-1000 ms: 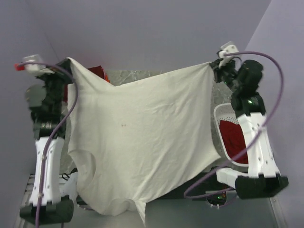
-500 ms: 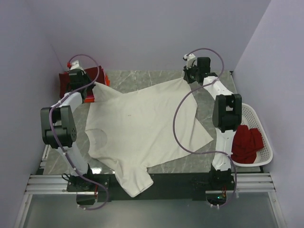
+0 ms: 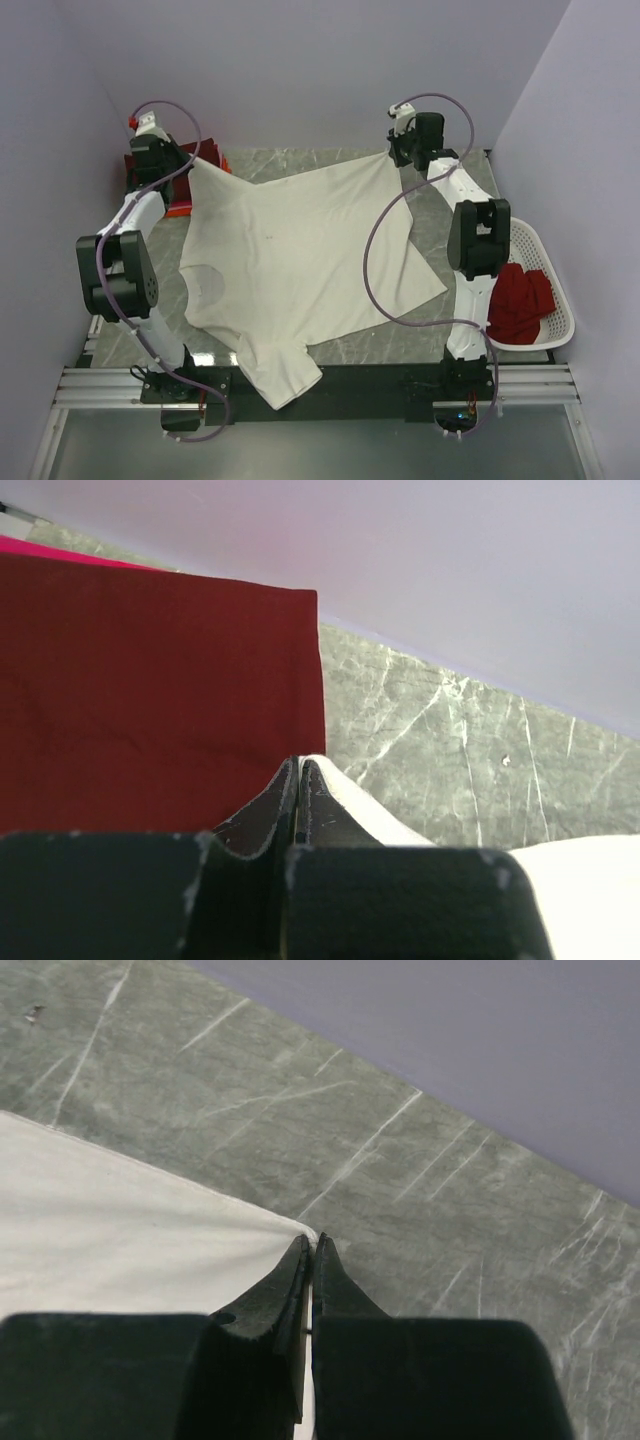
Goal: Fold and stack the t-shirts
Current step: Flatten the tshirt out, then fold the tshirt
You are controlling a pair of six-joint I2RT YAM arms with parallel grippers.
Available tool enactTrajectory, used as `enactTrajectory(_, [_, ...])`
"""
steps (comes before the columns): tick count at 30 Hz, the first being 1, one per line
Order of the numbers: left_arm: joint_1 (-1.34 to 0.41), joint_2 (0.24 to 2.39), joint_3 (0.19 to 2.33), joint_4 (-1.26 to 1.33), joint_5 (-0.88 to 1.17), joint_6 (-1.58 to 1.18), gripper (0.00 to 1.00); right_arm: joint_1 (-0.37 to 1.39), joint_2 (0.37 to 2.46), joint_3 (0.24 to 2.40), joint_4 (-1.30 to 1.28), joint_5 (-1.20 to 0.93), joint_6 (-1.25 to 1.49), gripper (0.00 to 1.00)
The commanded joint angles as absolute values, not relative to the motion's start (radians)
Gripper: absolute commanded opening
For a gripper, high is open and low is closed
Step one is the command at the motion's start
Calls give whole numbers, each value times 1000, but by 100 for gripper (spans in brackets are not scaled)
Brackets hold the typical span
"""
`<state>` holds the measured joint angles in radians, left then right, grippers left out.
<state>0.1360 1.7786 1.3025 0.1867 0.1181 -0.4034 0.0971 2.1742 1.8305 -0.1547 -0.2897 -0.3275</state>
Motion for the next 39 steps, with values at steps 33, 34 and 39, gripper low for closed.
enactTrajectory(33, [87,1207,884,11,124,-520,1,5,1799,1408,-40,-457,-351,0])
enactTrajectory(34, [87,1186,874,8,123,-526,1,5,1798,1407,-43,-460,-354,0])
enactTrajectory(39, [81,1125,819,-33,127,-560,1,6,1813,1408,-43,-457,-360,0])
